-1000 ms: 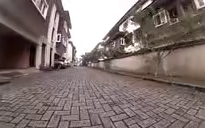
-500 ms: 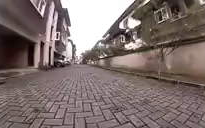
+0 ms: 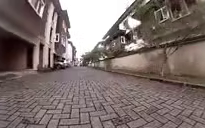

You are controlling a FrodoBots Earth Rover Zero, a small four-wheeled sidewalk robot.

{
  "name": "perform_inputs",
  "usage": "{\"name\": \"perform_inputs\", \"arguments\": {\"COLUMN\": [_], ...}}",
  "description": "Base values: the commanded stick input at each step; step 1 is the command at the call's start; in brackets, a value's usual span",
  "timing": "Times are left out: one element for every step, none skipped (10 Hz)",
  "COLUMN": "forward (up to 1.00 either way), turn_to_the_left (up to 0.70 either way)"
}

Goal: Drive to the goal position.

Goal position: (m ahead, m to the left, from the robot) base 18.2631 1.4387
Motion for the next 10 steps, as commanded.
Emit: {"name": "perform_inputs", "arguments": {"forward": [0.5,0.5,0.5,0.5,0.5,0.5,0.5,0.5,0.5,0.5], "turn_to_the_left": [0.5,0.5,0.0,0.0,0.0,0.0,0.0,0.0,0.0,0.0]}}
